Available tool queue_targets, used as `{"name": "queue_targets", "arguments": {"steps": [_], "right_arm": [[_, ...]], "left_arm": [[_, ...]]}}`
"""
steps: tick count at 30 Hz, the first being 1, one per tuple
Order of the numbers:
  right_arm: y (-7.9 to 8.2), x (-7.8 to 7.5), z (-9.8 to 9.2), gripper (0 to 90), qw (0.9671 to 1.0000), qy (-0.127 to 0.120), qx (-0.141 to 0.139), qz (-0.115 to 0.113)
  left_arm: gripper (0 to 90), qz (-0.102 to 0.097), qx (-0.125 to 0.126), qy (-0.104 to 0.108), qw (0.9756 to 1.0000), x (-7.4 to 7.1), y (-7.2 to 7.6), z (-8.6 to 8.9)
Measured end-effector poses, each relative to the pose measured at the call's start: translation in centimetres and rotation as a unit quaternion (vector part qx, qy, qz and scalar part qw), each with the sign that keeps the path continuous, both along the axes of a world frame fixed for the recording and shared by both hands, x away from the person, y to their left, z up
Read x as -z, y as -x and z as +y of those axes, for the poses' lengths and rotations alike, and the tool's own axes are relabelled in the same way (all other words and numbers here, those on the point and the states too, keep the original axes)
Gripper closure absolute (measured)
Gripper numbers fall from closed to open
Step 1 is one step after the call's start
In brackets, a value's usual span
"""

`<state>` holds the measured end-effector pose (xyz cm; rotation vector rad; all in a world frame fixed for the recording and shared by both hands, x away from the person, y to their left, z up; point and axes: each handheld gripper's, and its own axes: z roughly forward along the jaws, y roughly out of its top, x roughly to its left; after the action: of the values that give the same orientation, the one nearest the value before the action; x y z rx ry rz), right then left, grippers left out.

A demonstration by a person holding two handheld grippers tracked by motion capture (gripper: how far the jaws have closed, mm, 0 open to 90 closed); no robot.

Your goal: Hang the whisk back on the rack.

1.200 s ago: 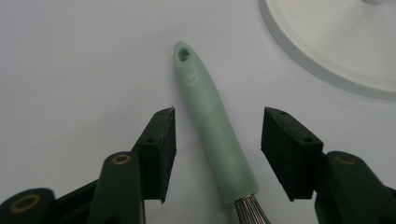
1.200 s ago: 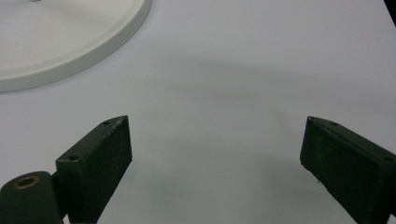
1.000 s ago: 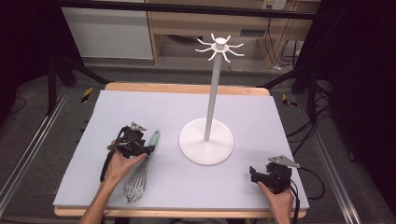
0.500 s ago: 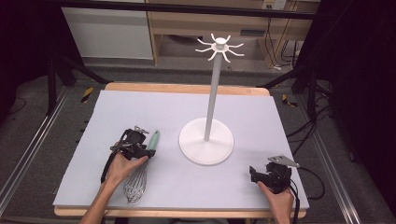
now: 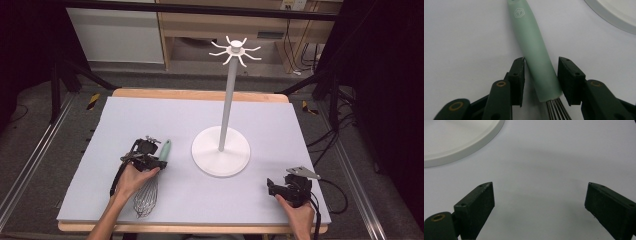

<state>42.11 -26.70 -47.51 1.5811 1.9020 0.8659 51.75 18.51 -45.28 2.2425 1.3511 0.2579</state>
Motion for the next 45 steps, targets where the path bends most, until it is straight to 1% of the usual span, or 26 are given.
{"name": "queue_targets", "arguments": {"steps": [3,6,10,17,20,22,25,30,31,34,37,40,42,45], "right_arm": [[0.0,0.0,0.0,9.5,1.0,-0.001,0.001,0.001],[0.0,0.0,0.0,9.5,1.0,-0.001,0.001,0.002],[0.0,0.0,0.0,9.4,1.0,-0.001,0.0,0.003],[-0.1,0.1,0.2,9.5,1.0,0.0,-0.002,0.007],[-0.1,0.1,0.1,9.4,1.0,0.0,-0.003,0.007],[-0.1,0.2,0.1,9.4,1.0,0.001,-0.003,0.008],[-0.1,0.2,0.1,9.5,1.0,0.001,-0.004,0.008],[-0.1,0.2,0.1,9.5,1.0,0.0,-0.004,0.009],[-0.1,0.2,0.1,9.4,1.0,0.0,-0.004,0.009],[-0.1,0.2,0.1,9.4,0.9999,-0.002,-0.004,0.011],[-0.1,0.2,0.1,9.4,0.9999,-0.002,-0.005,0.011],[-0.1,0.2,0.1,9.4,0.9999,-0.002,-0.005,0.011],[-0.1,0.2,0.1,9.5,0.9999,-0.004,-0.003,0.012],[-0.1,0.2,0.1,9.4,0.9999,-0.002,-0.005,0.011]], "left_arm": [[57.1,0.009,0.0,-0.001,1.0,0.1,-0.1,-0.2],[57.8,0.012,-0.005,-0.002,0.9999,0.2,-0.2,-0.3],[59.0,0.021,-0.013,-0.003,0.9997,0.1,-0.3,-0.3],[61.8,0.037,-0.029,0.003,0.9989,0.0,-0.5,-0.1],[64.1,0.044,-0.029,0.001,0.9986,-0.1,-0.5,-0.2],[65.8,0.048,-0.025,-0.005,0.9986,-0.2,-0.4,-0.2],[67.7,0.052,-0.018,-0.007,0.9985,-0.3,-0.3,-0.4],[68.5,0.052,-0.003,-0.008,0.9986,-0.5,-0.1,-0.8],[68.7,0.051,0.002,-0.012,0.9986,-0.6,0.0,-0.9],[68.8,0.045,0.004,-0.015,0.9988,-0.6,0.1,-1.2],[68.9,0.047,0.007,-0.015,0.9988,-0.7,0.2,-1.1],[68.9,0.046,0.01,-0.01,0.9988,-1.0,0.5,-0.9],[68.9,0.044,0.01,-0.009,0.9989,-1.1,0.6,-0.8],[68.9,0.035,0.014,-0.01,0.9992,-1.7,1.0,-0.4]]}}
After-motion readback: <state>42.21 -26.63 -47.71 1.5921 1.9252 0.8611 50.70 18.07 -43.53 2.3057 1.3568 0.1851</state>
